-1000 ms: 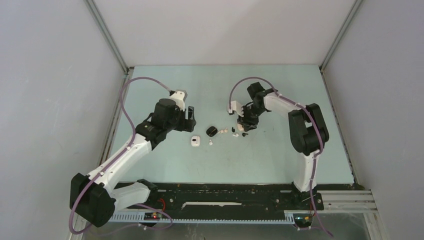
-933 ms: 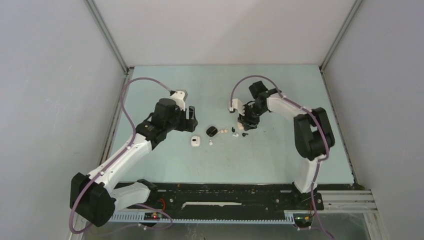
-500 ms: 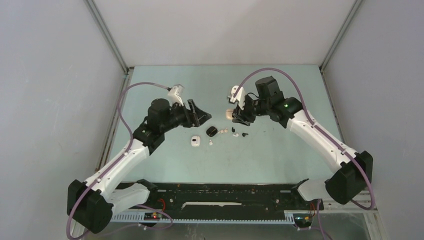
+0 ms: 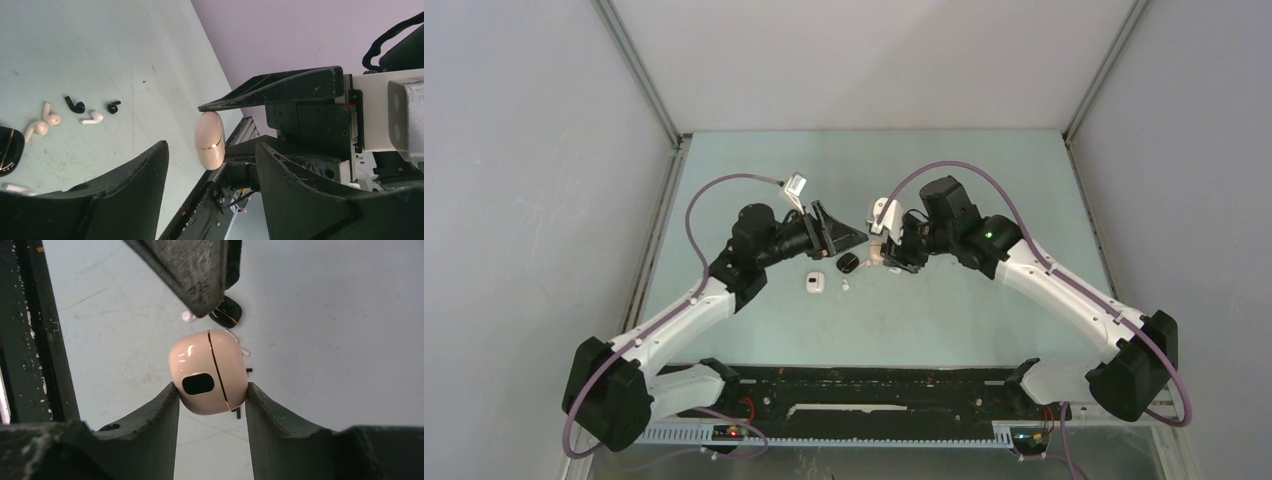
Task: Insert the wireless bluetooth earbuds into the charging case
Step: Pick up the charging case at the center of the board.
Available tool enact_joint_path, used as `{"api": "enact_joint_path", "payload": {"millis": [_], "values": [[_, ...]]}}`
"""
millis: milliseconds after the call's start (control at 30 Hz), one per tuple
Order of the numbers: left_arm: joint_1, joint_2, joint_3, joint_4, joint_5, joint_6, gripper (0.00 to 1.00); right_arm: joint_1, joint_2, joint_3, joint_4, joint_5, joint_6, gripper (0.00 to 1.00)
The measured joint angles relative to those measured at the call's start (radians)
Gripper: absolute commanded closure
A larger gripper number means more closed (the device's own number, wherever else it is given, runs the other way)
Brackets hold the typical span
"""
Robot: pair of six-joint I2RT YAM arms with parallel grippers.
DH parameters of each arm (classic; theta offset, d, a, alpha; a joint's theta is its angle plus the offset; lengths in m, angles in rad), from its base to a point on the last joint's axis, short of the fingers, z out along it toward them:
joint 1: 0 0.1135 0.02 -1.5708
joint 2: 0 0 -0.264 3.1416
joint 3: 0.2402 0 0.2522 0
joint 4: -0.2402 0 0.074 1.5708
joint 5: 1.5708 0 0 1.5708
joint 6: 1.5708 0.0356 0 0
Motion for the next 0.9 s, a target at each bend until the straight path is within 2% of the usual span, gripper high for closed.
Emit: {"api": "enact_joint_path", "payload": {"millis": [267,433,667,900], "values": [[-0.027,0.041,0.017,-0.032,0.024,0.0,0.36,0.003,0.0,0.0,0.011,0.064,0.002,0.7],[-0.04,0.063,0.017,-0.037,0.037,0.0,0.39,0.011,-0.005,0.0,0.016,0.068,0.002,0.69],[-0.054,0.092,0.017,-0.035,0.057,-0.001,0.48,0.035,-0.015,0.0,0.016,0.072,-0.002,0.69],[-0.062,0.11,0.026,-0.019,0.068,-0.013,0.51,0.04,-0.016,-0.001,0.013,0.075,-0.003,0.68]]}}
